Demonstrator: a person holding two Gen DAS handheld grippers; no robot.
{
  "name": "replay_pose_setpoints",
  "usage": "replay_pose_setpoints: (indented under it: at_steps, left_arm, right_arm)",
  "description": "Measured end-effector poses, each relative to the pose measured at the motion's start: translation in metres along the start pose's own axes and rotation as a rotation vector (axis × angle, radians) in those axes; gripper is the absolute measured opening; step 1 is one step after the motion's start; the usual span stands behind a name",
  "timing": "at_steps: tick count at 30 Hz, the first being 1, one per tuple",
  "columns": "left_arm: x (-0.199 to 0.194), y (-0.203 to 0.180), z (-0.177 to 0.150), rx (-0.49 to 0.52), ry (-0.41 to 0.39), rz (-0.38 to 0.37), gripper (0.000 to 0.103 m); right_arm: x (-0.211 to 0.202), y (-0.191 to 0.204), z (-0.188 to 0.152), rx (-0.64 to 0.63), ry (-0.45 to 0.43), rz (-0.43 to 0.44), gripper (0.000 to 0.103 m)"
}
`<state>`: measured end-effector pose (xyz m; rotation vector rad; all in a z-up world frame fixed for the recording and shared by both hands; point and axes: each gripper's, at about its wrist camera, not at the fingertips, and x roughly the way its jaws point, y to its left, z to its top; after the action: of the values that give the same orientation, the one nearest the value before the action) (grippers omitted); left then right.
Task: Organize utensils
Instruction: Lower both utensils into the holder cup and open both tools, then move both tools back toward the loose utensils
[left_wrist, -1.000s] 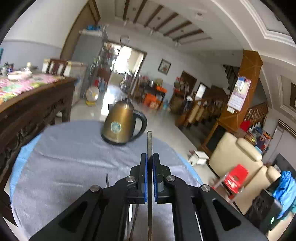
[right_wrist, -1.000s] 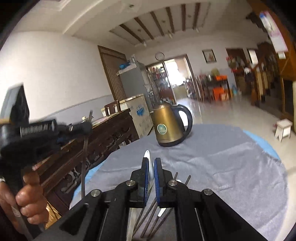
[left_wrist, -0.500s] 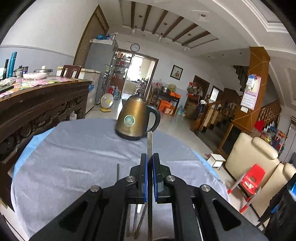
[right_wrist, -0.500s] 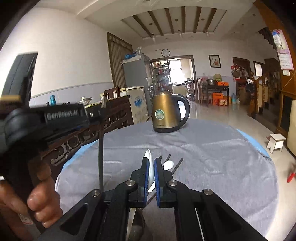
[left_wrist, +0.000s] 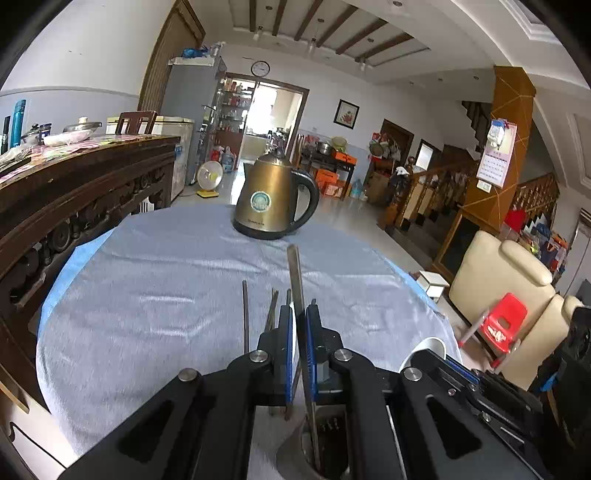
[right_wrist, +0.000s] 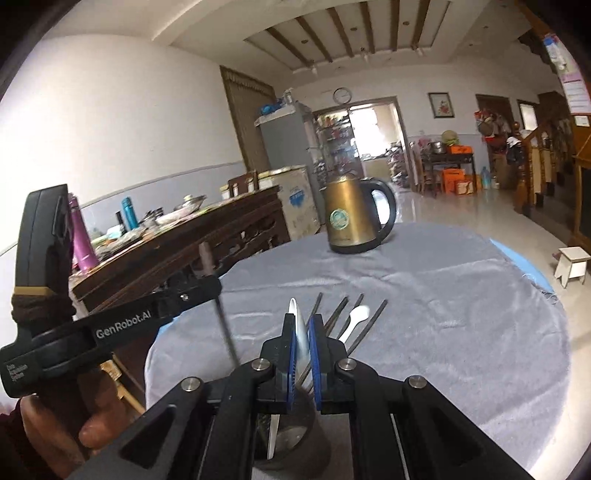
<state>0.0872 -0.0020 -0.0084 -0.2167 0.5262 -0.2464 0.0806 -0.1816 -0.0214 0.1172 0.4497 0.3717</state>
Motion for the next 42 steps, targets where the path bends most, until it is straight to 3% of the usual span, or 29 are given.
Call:
replay_pose_setpoints:
  at_steps: [2,4,6,7,11,16,18,21,24,27,28,30,32,35,39,42]
  left_arm:
    - [-0.004,0.001,-0.003,0.001,0.012,-0.001,0.008]
    - [-0.006,0.004,-0.004,-0.005,0.024,0.004,0.012]
    - [-0.009,0.008,-0.005,-0.019,0.027,0.011,0.023]
    - [-0.010,0.009,-0.005,-0.023,0.025,0.015,0.025]
    - [-0.018,0.015,-0.004,-0.038,0.012,0.057,0.044]
    - [-0.018,0.026,-0.005,-0.057,0.025,0.095,0.052]
    - [-0.018,0.031,-0.006,-0.066,0.032,0.115,0.061]
    - [-0.015,0.042,-0.009,-0.086,0.046,0.142,0.064]
    - [-0.013,0.055,-0.012,-0.104,0.057,0.171,0.064]
    - [-0.013,0.065,-0.012,-0.108,0.055,0.197,0.064]
    - [-0.013,0.068,-0.012,-0.107,0.054,0.207,0.064]
    - [-0.014,0.073,-0.012,-0.109,0.051,0.222,0.064]
    - [-0.016,0.077,-0.011,-0.108,0.042,0.236,0.064]
    - [-0.023,0.077,-0.008,-0.079,0.012,0.271,0.066]
    - [-0.036,0.075,-0.001,-0.051,-0.043,0.315,0.082]
    - [-0.049,0.070,0.004,-0.035,-0.089,0.356,0.089]
  right_arm:
    - [-0.002,0.000,0.000,0.003,0.006,0.005,0.013]
    - [-0.004,-0.001,0.000,0.016,0.007,0.013,0.028]
    - [-0.009,-0.004,0.002,0.032,-0.006,0.015,0.053]
    - [-0.012,-0.005,0.003,0.035,-0.023,0.008,0.055]
    - [-0.021,-0.007,0.008,0.043,-0.050,-0.014,0.055]
    - [-0.024,-0.017,0.009,0.093,-0.044,-0.039,0.055]
    - [-0.023,-0.020,0.009,0.109,-0.030,-0.054,0.055]
    - [-0.024,-0.025,0.009,0.130,-0.027,-0.074,0.055]
    - [-0.036,-0.021,0.013,0.085,-0.082,-0.137,0.055]
    - [-0.066,-0.015,0.023,0.043,-0.231,-0.193,0.056]
    - [-0.080,-0.013,0.027,0.032,-0.299,-0.220,0.060]
    - [-0.101,-0.010,0.034,0.022,-0.404,-0.260,0.103]
    - [-0.120,-0.009,0.038,0.027,-0.503,-0.261,0.103]
    - [-0.134,-0.008,0.047,0.016,-0.544,-0.219,0.103]
    - [-0.145,-0.017,0.043,0.032,-0.565,-0.143,0.103]
    - [-0.151,-0.024,0.041,0.053,-0.500,-0.106,0.103]
